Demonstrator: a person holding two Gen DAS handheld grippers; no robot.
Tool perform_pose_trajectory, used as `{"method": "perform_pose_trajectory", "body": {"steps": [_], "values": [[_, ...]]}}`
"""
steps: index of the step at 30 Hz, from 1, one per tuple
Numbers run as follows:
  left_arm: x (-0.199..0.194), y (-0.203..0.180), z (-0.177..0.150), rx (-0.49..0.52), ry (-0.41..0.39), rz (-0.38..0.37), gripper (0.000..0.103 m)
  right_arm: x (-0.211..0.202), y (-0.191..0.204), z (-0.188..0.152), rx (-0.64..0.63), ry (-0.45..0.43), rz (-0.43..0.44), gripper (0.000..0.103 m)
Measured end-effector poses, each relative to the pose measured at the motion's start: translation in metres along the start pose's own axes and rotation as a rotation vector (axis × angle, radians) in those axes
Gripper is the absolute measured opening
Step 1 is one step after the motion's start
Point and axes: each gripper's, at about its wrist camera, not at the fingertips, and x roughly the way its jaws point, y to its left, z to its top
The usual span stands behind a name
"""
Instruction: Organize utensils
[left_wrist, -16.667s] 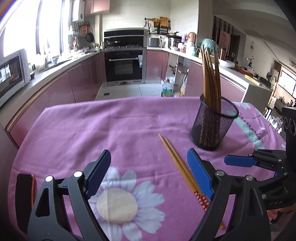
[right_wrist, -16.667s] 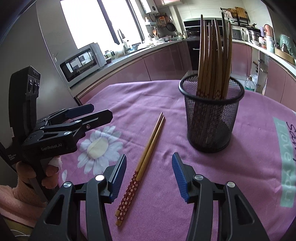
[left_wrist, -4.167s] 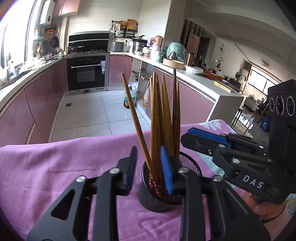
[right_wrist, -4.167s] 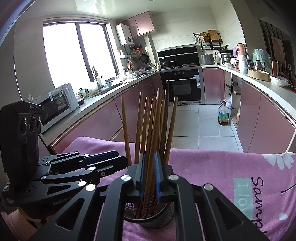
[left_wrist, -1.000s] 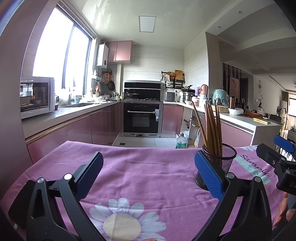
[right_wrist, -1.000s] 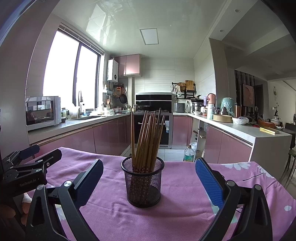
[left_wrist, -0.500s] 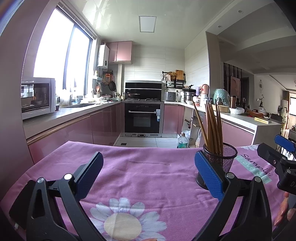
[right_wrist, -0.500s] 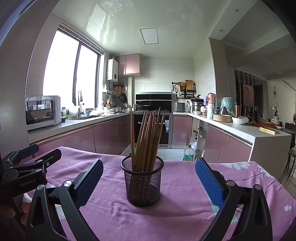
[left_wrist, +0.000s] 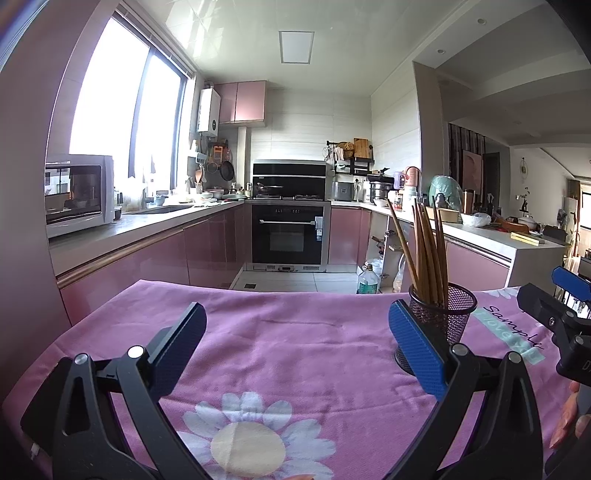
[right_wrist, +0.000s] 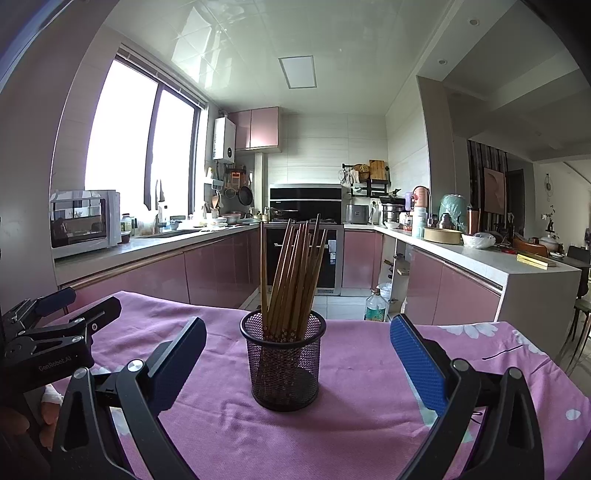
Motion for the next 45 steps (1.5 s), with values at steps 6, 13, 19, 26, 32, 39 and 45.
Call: {"method": "perform_pose_trajectory", "body": {"steps": [6, 13, 19, 26, 32, 39, 45], "values": [[0.0001, -0.0004, 0.0003, 0.002, -0.001, 0.002, 0.097, -0.0004, -0.0010, 0.0004, 0.001, -0.002, 0.003, 0.096], [0.0001, -0.0005, 0.0002, 0.002, 0.000, 0.002, 0.097, -0.0018, -0.0019, 0.0001, 0.001, -0.004, 0.000, 0.096], [0.0001, -0.0004, 0.0002, 0.002, -0.001, 0.002, 0.097, -0.0030, -0.0024, 0.0001, 0.001, -0.005, -0.001, 0.096], [0.0003, -0.0003, -0.0001, 0.002, 0.000, 0.000, 0.097, -0.0033, -0.0025, 0.0007, 0.000, -0.007, -0.002, 0.096], [-0.0005, -0.0007, 0.0001, 0.002, 0.000, 0.002, 0.097, -0.0029, -0.0027, 0.0011, 0.004, -0.005, -0.002, 0.096], [-0.0004, -0.0008, 0.0001, 0.003, 0.000, 0.001, 0.097, -0.0027, -0.0035, 0.0014, 0.002, -0.002, -0.002, 0.096], [-0.0010, -0.0011, 0.0000, 0.003, 0.001, -0.001, 0.097, -0.0014, -0.0037, 0.0018, 0.003, 0.000, 0.000, 0.096]]}}
